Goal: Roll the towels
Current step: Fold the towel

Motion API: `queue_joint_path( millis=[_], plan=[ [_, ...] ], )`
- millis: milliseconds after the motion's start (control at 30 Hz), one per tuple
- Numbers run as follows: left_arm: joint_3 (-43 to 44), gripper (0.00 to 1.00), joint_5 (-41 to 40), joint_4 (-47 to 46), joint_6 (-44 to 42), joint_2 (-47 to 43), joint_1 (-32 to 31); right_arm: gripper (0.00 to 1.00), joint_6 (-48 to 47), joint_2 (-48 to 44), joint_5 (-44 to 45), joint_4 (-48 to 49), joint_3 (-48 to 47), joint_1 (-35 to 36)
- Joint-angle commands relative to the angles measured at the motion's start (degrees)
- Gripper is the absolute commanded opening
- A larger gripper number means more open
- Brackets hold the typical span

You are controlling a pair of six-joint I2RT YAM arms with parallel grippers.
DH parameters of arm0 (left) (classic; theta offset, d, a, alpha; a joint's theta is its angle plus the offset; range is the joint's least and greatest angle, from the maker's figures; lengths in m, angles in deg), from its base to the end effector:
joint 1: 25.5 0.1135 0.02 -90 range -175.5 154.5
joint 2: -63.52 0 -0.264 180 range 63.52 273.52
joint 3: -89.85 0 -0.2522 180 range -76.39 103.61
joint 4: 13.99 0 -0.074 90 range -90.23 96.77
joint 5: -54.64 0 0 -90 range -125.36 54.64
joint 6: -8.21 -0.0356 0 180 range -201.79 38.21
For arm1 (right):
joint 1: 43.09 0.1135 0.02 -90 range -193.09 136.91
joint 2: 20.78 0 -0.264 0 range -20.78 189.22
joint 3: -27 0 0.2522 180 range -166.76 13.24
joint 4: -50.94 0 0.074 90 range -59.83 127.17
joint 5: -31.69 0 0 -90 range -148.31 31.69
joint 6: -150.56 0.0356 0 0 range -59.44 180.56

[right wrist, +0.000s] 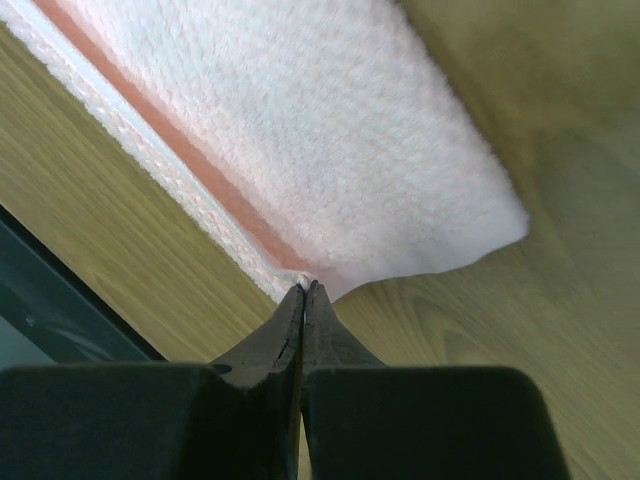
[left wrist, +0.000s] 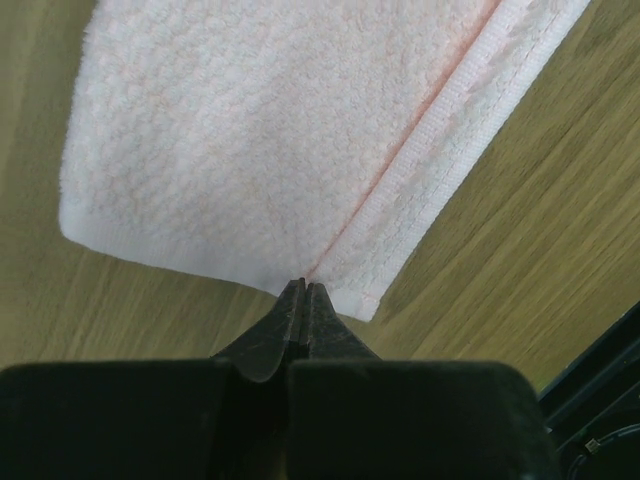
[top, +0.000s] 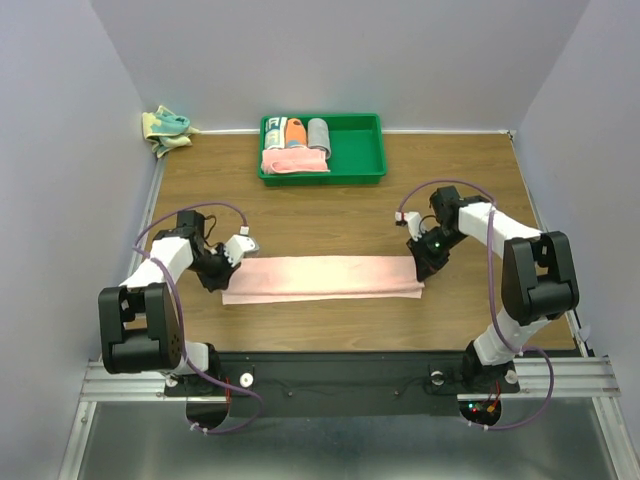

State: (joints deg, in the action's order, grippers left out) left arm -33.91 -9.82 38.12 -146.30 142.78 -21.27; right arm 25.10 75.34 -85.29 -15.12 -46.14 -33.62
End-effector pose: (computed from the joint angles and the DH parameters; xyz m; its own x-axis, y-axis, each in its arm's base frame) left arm 0.2307 0.0017 0.1717 -0.3753 0.7889 -0.4866 0.8889 0.4551 0.0523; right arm 0.2756 0.0623 0.1718 -0.7139 -0.6432 -0.2768 -0.6977 0.6195 0.3598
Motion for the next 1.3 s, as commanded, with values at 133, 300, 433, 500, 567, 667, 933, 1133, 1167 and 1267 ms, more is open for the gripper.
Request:
queue_joint_path(
  millis=[133, 300, 433, 500, 567, 667, 933, 1133, 1167, 1267],
  plan=[
    [13.85, 0.00, 3.28, -2.39, 7.19, 0.28, 0.25, 0.01, 3.03, -1.72, 4.03, 1.40, -15.83, 0.11],
    [20.87, 0.00, 3.81, -6.53, 11.77, 2.47, 0.34, 0.01, 3.21, 1.43, 5.71, 1.84, -23.31, -0.77],
    [23.61, 0.00, 4.17, -9.43, 14.41, 4.67, 0.34, 0.01, 3.65, 3.55, 6.06, 2.72, -26.75, -1.65],
    [24.05, 0.00, 4.61, -9.78, 14.85, 5.20, 0.34, 0.01, 3.65, 3.81, 6.15, 3.07, -27.20, -1.65],
    [23.44, 0.00, 4.43, -10.48, 14.77, 4.85, 0.34, 0.01, 3.30, 3.55, 6.77, 3.34, -26.67, -1.83],
    [22.12, 0.00, 3.99, -10.49, 13.63, 3.71, 0.34, 0.01, 2.95, 3.03, 6.50, 3.60, -25.53, -2.09],
    [15.10, 0.00, 3.82, -4.34, 6.68, -2.44, 0.34, 0.01, 0.31, -1.54, 5.27, 3.60, -17.36, -2.01],
    [9.38, 0.00, 2.68, -0.47, 2.11, -6.57, 0.43, 0.01, -1.10, -5.58, 4.75, 3.51, -9.99, -2.09],
    [8.16, 0.00, 2.67, -0.03, 0.80, -7.19, 0.43, 0.01, -1.36, -5.94, 3.96, 3.51, -8.32, -2.09],
    [5.96, 0.00, 1.45, 0.50, -0.44, -7.90, 0.34, 0.01, -1.71, -7.61, 2.82, 3.34, -6.20, -2.01]
  ],
)
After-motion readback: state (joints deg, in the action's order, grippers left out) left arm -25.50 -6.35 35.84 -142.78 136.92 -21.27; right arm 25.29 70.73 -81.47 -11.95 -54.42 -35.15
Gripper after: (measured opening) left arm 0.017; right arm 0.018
